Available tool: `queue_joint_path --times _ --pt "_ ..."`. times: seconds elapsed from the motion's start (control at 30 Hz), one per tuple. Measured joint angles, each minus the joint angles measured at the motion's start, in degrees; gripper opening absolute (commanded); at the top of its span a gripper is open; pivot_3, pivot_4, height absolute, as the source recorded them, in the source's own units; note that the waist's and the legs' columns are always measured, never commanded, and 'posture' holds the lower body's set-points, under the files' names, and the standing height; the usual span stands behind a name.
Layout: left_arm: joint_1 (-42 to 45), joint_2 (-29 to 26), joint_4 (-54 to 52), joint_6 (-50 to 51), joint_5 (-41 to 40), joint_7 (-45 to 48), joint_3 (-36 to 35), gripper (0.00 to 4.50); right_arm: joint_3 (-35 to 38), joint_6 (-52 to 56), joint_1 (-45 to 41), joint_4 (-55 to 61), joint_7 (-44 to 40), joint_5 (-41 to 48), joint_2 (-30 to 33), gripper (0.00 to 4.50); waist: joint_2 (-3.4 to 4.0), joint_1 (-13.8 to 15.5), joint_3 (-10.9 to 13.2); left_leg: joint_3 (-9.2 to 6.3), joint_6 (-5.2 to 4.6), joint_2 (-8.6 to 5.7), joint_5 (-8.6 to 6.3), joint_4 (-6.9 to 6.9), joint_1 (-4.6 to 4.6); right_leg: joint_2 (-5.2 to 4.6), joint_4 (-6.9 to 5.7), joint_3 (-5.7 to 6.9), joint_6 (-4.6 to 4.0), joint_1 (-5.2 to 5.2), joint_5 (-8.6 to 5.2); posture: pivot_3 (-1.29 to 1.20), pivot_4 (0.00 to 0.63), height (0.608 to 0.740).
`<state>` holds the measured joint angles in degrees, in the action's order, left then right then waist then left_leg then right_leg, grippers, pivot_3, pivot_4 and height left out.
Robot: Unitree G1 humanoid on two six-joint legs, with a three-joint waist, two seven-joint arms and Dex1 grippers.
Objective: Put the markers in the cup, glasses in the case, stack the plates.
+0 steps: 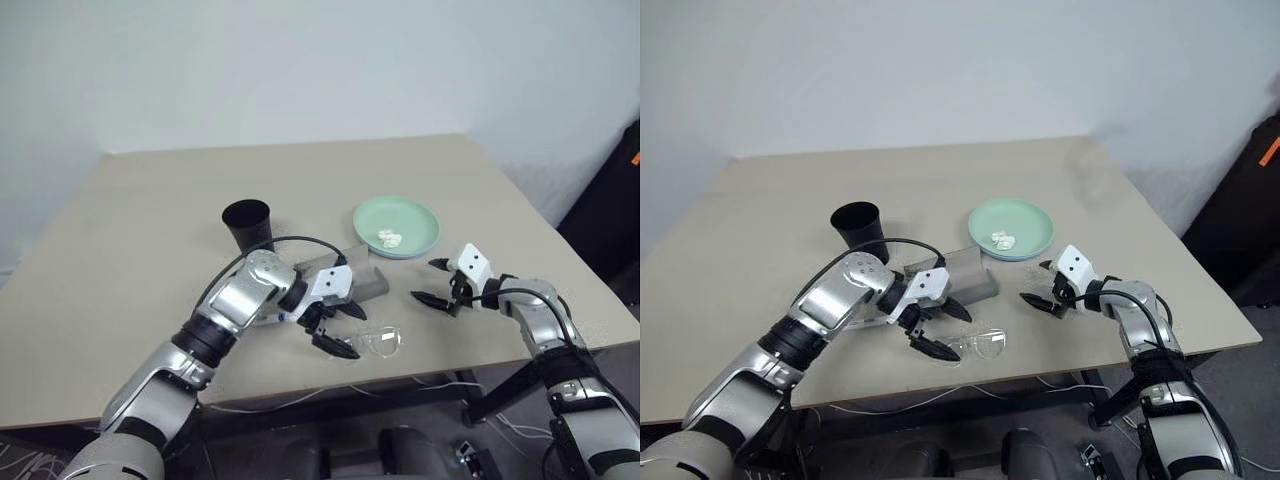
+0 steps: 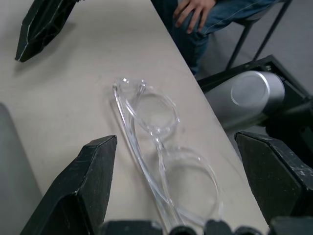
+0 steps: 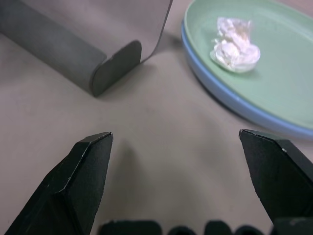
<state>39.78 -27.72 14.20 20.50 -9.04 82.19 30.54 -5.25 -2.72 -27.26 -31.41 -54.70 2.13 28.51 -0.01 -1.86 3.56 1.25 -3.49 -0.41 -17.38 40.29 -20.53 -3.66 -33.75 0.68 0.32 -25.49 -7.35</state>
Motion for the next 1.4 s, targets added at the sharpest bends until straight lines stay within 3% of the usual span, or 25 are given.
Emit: queue_joint_path --times 0.27,0.37,0.5,0.6,0.67,0.8,1.2,1.3,1.4 --pt "2.98 3.40 7.38 -2.00 3.71 2.12 1.12 4.08 -0.01 0.94 3.41 4.24 2.32 0.04 -0.19 4.47 -0.01 -0.19 0.00 -0.02 0.00 0.04 0.00 0.01 0.00 0.09 -0.02 -0.06 0.00 0.00 0.00 0.00 0.000 0.720" --pt "3.18 4.44 9.12 -2.64 4.69 2.54 1.67 3.53 0.05 1.46 3.98 5.41 2.73 0.08 -0.13 4.50 -0.01 -0.16 0.00 -0.02 0.00 0.03 0.00 0.04 -0.01 0.09 -0.01 -0.08 0.00 0.00 0.00 0.00 0.000 0.720" --pt "3.57 5.25 10.60 -3.62 6.17 3.03 1.81 2.18 0.23 2.10 5.21 6.54 3.54 0.13 0.08 4.50 -0.02 -0.09 0.00 -0.02 -0.01 0.03 0.00 0.06 -0.03 0.09 0.00 -0.11 0.01 0.00 0.00 0.00 0.000 0.720" --pt "3.60 5.82 11.35 -3.95 6.75 3.12 1.80 2.18 0.45 2.34 5.40 6.60 3.80 0.14 0.22 4.50 -0.02 -0.08 0.00 -0.02 -0.01 0.03 0.00 0.07 -0.02 0.09 -0.01 -0.11 0.01 0.00 0.00 0.00 0.000 0.720" --pt "3.64 6.36 11.55 -4.20 6.98 3.20 1.80 1.88 0.66 2.34 5.39 6.63 4.05 0.14 0.26 4.50 -0.03 -0.06 0.00 -0.02 -0.01 0.03 0.00 0.08 -0.03 0.10 -0.01 -0.11 0.01 0.00 0.00 0.00 0.000 0.720" --pt "4.03 6.80 12.01 -4.21 7.12 3.55 1.73 0.67 0.92 2.34 5.36 6.63 4.57 0.13 0.26 4.50 -0.03 -0.07 0.00 -0.02 -0.01 0.03 0.00 0.10 -0.03 0.11 -0.02 -0.12 0.01 0.00 0.00 0.00 0.000 0.720" --pt "4.61 6.73 12.00 -4.39 7.36 3.78 1.58 0.67 0.95 2.31 4.93 6.14 4.99 0.06 0.24 4.50 -0.04 -0.07 0.00 -0.03 -0.01 0.04 0.00 0.13 -0.02 0.14 -0.02 -0.14 0.01 0.02 0.01 0.00 0.000 0.720" --pt "4.61 6.70 12.00 -4.43 7.32 3.80 1.46 0.13 0.95 2.30 4.90 6.12 5.27 0.06 0.24 4.50 -0.04 -0.07 0.00 -0.03 -0.01 0.05 0.00 0.13 -0.02 0.15 -0.02 -0.14 0.02 0.02 0.01 0.00 0.000 0.720" --pt "4.62 6.58 11.98 -4.39 7.23 4.15 0.86 0.05 0.95 2.30 4.89 6.09 5.40 0.06 0.24 4.50 -0.03 -0.06 -0.01 -0.03 -0.02 0.05 0.00 0.15 -0.01 0.15 -0.03 -0.15 0.02 0.04 0.01 0.00 0.000 0.720"
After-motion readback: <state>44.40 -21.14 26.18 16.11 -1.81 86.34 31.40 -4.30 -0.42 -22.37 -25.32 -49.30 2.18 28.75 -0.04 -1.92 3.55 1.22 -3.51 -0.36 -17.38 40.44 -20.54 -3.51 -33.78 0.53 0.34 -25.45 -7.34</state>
